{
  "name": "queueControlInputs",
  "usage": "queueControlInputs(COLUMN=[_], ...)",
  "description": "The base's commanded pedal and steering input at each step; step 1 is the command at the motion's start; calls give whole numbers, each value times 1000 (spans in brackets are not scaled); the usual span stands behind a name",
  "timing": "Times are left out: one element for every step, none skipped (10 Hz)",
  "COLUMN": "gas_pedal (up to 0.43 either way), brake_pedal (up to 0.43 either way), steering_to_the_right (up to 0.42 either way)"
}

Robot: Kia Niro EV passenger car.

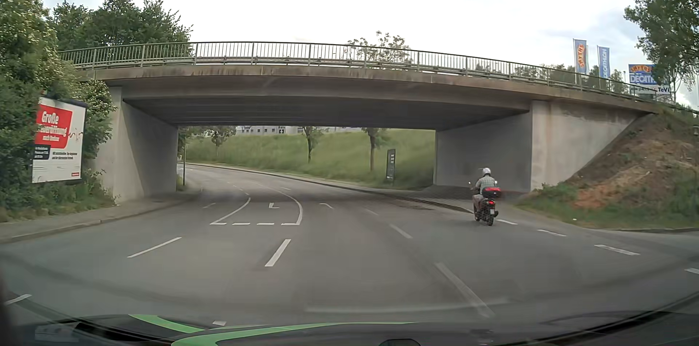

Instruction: Follow the waypoints while adhering to traffic rules and regulations

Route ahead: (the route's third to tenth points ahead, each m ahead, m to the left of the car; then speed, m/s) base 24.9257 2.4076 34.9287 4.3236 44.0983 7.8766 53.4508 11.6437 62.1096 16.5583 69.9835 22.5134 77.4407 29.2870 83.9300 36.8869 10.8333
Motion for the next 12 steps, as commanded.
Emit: queueControlInputs(gas_pedal=[39, 39, 39, 39, 39, 39, 39, 47, 59, 59, 59, 67], brake_pedal=[0, 0, 0, 0, 0, 0, 0, 0, 0, 0, 0, 0], steering_to_the_right=[-34, -34, -35, -35, -37, -38, -38, -38, -38, -39, -39, -39])
